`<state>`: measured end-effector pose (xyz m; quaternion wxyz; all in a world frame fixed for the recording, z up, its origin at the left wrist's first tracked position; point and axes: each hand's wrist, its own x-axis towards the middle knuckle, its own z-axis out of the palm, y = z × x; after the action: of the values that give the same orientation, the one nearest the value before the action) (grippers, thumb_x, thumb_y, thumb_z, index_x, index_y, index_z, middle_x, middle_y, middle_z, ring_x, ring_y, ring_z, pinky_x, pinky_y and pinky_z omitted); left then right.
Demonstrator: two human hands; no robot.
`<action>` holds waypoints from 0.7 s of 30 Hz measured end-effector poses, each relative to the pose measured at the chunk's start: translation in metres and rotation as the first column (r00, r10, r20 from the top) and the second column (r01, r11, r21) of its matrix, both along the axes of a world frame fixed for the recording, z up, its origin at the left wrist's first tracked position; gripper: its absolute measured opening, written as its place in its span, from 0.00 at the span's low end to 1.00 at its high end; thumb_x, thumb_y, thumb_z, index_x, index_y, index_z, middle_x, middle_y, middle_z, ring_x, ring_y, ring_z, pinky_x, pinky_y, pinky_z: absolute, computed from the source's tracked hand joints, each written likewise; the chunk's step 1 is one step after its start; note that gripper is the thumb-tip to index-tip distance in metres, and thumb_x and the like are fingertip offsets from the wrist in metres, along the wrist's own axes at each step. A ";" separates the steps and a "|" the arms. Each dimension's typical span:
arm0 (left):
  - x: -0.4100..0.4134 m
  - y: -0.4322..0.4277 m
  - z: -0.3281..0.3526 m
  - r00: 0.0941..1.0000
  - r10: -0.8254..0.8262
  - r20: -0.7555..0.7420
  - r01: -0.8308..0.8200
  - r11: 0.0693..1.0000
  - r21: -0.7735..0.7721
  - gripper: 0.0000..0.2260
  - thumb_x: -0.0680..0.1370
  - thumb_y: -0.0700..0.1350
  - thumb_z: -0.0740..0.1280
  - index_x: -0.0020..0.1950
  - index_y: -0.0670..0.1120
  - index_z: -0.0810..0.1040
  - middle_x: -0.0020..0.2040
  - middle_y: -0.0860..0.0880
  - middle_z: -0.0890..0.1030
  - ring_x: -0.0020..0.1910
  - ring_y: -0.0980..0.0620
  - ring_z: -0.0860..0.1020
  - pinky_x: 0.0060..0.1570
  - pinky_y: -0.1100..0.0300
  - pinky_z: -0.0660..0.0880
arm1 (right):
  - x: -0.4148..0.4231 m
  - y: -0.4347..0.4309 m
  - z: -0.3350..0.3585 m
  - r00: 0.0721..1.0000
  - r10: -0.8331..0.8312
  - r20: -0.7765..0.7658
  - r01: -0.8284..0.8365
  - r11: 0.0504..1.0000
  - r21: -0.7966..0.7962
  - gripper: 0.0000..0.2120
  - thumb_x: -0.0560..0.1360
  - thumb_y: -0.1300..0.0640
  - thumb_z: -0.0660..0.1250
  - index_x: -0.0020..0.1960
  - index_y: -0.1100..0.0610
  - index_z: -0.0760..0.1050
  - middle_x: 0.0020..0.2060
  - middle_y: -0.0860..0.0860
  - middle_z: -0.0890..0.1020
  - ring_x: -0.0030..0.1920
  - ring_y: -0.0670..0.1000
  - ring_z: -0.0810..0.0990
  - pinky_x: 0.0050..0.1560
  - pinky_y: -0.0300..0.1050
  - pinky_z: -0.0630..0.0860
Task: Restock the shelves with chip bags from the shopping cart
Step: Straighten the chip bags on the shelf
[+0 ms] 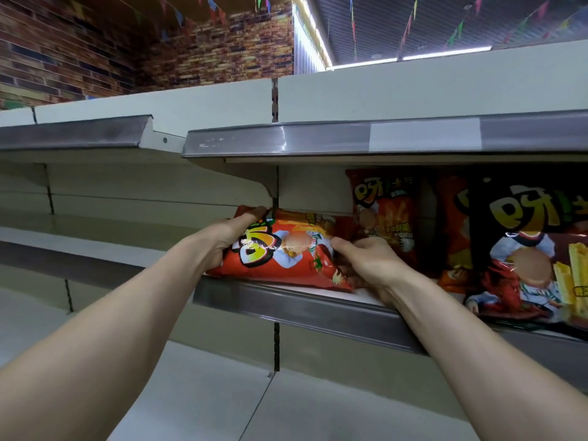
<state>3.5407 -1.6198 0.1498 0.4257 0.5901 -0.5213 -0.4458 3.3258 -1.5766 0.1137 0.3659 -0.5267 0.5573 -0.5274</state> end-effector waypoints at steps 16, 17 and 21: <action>-0.061 0.006 -0.001 0.930 0.006 -0.368 0.052 0.988 0.147 0.31 0.74 0.64 0.67 0.68 0.46 0.63 0.65 0.37 0.70 0.59 0.33 0.75 0.57 0.39 0.75 | 0.005 0.013 0.019 0.802 0.051 0.596 0.066 0.983 -0.172 0.05 0.80 0.69 0.57 0.52 0.69 0.71 0.37 0.59 0.80 0.29 0.47 0.83 0.31 0.40 0.81; -0.065 0.006 -0.002 0.914 -0.009 -0.405 0.085 0.982 0.170 0.30 0.73 0.65 0.67 0.65 0.47 0.64 0.63 0.37 0.71 0.59 0.33 0.76 0.56 0.38 0.75 | 0.005 0.015 0.019 0.786 0.080 0.614 0.043 0.982 -0.182 0.06 0.80 0.70 0.58 0.47 0.68 0.72 0.37 0.59 0.80 0.29 0.47 0.83 0.31 0.40 0.81; -0.078 0.000 -0.001 0.820 -0.067 -0.568 0.144 0.985 0.091 0.23 0.77 0.61 0.64 0.52 0.39 0.78 0.43 0.39 0.82 0.42 0.42 0.79 0.46 0.47 0.78 | 0.007 0.023 0.015 0.823 0.169 0.542 -0.104 0.983 -0.148 0.06 0.79 0.63 0.64 0.44 0.65 0.74 0.29 0.55 0.82 0.28 0.47 0.83 0.30 0.40 0.80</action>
<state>3.4624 -1.6195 0.1492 0.4956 0.4291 -0.3744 -0.6558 3.3327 -1.5537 0.1282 0.5179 -0.4101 0.3583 -0.6598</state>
